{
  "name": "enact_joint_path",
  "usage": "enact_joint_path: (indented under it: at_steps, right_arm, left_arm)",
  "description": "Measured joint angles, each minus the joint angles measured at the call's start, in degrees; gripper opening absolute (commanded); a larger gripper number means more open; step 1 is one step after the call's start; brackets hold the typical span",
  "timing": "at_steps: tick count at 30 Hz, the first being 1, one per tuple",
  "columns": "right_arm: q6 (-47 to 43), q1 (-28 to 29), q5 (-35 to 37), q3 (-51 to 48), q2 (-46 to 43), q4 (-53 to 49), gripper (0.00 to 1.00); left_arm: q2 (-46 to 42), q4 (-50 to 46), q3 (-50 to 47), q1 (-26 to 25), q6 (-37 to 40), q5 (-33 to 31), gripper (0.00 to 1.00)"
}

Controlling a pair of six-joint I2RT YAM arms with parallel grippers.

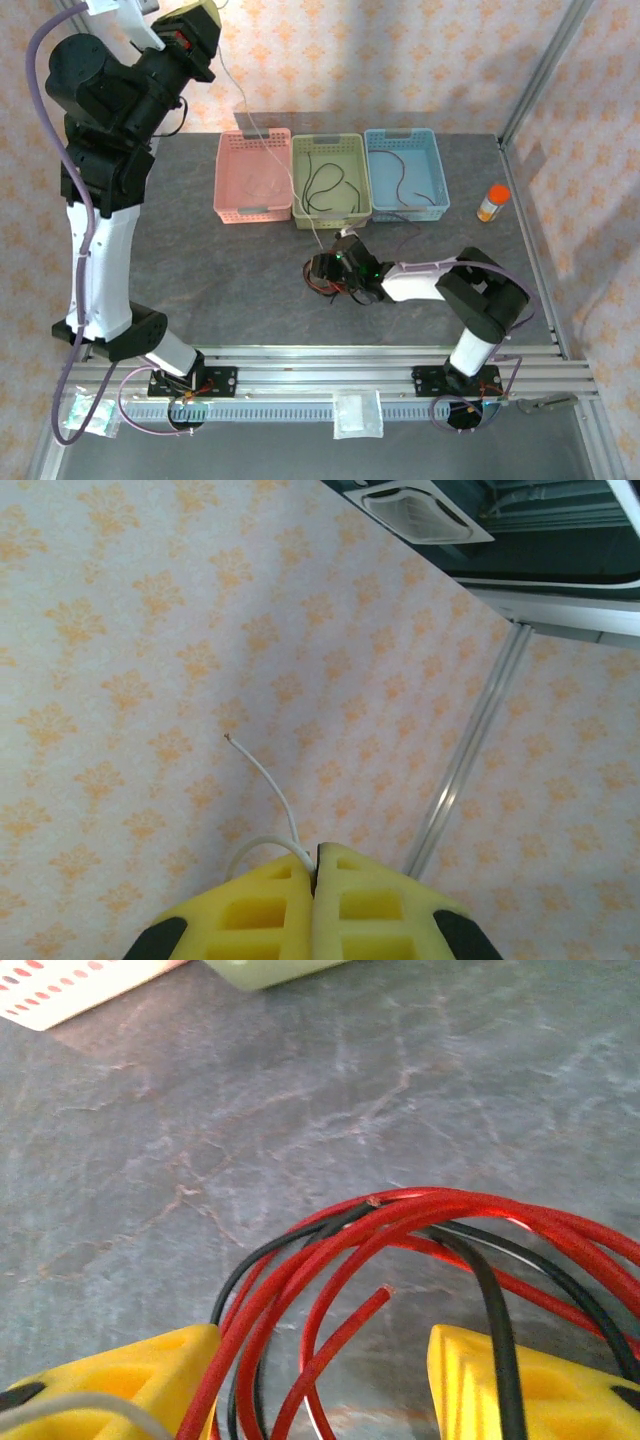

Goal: Untangle the cables

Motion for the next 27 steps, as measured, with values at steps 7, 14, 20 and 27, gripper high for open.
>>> enact_joint_path:
  at_steps: [7, 14, 20, 27]
  right_arm:
    - [0.9, 0.7, 4.3, -4.4, -4.2, -2.8, 0.67]
    - [1.0, 0.9, 5.9, -5.3, -5.7, -4.3, 0.72]
    - [-0.5, 0.9, 6.3, -5.7, -7.8, -5.9, 0.87]
    - [-6.9, 0.9, 5.0, -4.3, -15.9, -6.6, 0.91]
  left_arm:
    - [1.9, 0.5, 1.4, 2.3, 1.2, -3.5, 0.00]
    - [2.6, 2.2, 1.8, 3.9, 2.1, -5.6, 0.00]
    - [2.7, 2.4, 1.8, 4.5, 2.1, -4.9, 0.00]
    - [2.5, 4.1, -0.8, 4.5, -0.6, 3.4, 0.00]
